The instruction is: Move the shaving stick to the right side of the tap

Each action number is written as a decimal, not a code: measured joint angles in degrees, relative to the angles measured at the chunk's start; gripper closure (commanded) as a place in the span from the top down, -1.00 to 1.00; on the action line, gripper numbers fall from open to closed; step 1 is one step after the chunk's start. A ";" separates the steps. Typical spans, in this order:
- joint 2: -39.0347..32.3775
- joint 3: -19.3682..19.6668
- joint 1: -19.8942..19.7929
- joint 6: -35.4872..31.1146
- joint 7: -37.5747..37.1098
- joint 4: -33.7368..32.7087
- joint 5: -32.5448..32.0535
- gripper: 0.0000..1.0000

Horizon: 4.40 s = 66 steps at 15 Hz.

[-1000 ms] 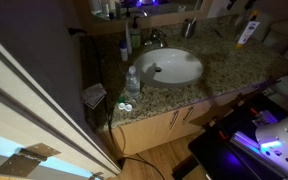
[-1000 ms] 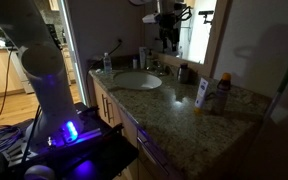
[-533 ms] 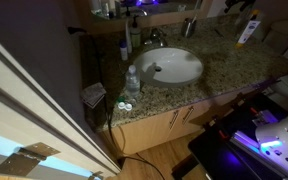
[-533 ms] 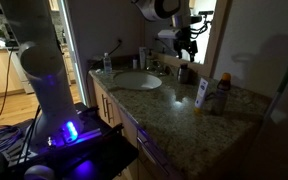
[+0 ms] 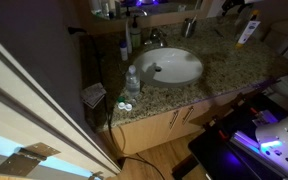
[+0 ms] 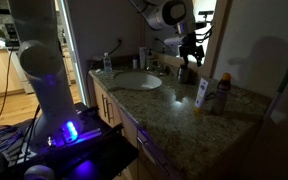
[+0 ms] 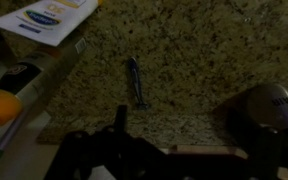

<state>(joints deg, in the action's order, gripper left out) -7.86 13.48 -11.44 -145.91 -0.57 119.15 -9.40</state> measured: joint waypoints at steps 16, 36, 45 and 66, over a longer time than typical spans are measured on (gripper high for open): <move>-17.92 0.85 -3.32 -6.17 5.49 -9.53 1.41 1.00; -33.97 -5.39 -9.90 2.24 8.25 -28.63 10.53 -0.23; -34.58 -6.48 -11.88 3.35 11.38 -30.80 11.69 -0.93; 9.56 -9.76 -11.16 33.02 46.61 -9.55 34.05 -0.93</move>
<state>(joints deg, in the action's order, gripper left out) 1.70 3.72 -22.60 -112.90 46.04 109.60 24.64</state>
